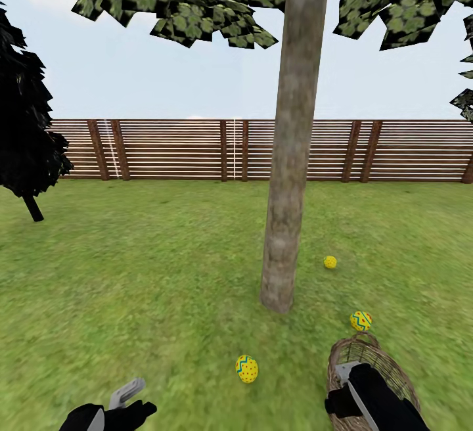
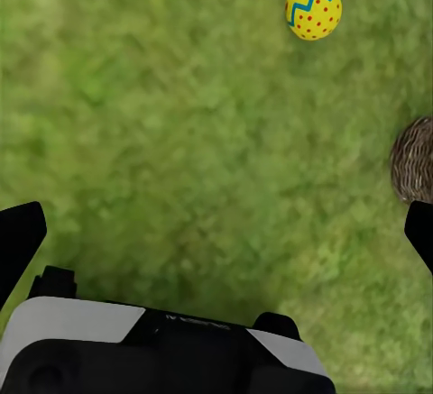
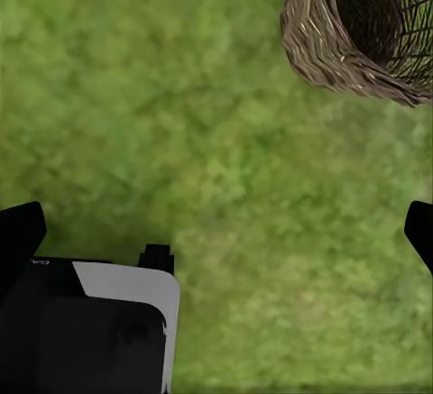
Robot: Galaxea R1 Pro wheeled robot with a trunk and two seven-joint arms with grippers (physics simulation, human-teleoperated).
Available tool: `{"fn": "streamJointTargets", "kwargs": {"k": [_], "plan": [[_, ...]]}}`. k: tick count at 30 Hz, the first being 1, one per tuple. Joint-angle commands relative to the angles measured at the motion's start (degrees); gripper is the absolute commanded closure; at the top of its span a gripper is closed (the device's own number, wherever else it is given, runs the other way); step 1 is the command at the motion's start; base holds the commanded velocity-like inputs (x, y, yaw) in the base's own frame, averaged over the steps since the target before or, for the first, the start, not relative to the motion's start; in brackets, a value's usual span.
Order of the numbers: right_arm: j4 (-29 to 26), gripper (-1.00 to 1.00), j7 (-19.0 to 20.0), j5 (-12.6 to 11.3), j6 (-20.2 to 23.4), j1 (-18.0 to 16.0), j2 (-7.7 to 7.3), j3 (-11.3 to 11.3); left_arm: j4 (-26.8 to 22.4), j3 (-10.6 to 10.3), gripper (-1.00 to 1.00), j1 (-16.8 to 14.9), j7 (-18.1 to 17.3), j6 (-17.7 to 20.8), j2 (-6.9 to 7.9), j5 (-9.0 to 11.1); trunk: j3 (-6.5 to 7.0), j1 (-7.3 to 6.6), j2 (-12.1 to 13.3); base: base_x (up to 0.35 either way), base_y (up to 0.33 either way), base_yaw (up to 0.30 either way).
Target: Take the three Easter eggs out of the wicker basket on the lawn in the garden, then place them on the lawn next to a single tree (choose any tree) so that all three eggs are next to the same tree and none are left in the basket.
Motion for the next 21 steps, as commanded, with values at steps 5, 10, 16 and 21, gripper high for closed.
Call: {"fn": "streamJointTargets", "kwargs": {"k": [5,10,16,21], "plan": [[-0.06,-1.0,0.47,0.61,0.25,-0.02,-0.05,0.2,-0.06,0.32,-1.0,-0.02,-0.18,0.42,-0.04,0.1,-0.03,0.02,-0.05,0.0,0.0,0.0],[-0.06,-1.0,0.47,0.62,0.26,-0.01,-0.05,0.2,-0.06,0.28,-1.0,-0.02,-0.18,0.42,-0.04,0.1,-0.03,0.02,-0.05,0.0,0.0,0.0],[-0.06,-1.0,0.47,0.62,0.28,-0.03,-0.07,0.13,-0.03,0.3,-1.0,-0.02,-0.18,0.42,-0.04,0.1,-0.03,0.02,-0.05,0.0,0.0,0.0],[-0.06,-1.0,0.47,0.62,0.28,-0.02,-0.07,0.12,-0.01,0.28,-1.0,-0.02,-0.18,0.42,-0.08,0.1,-0.03,0.02,-0.05,0.0,0.0,0.0]]}}
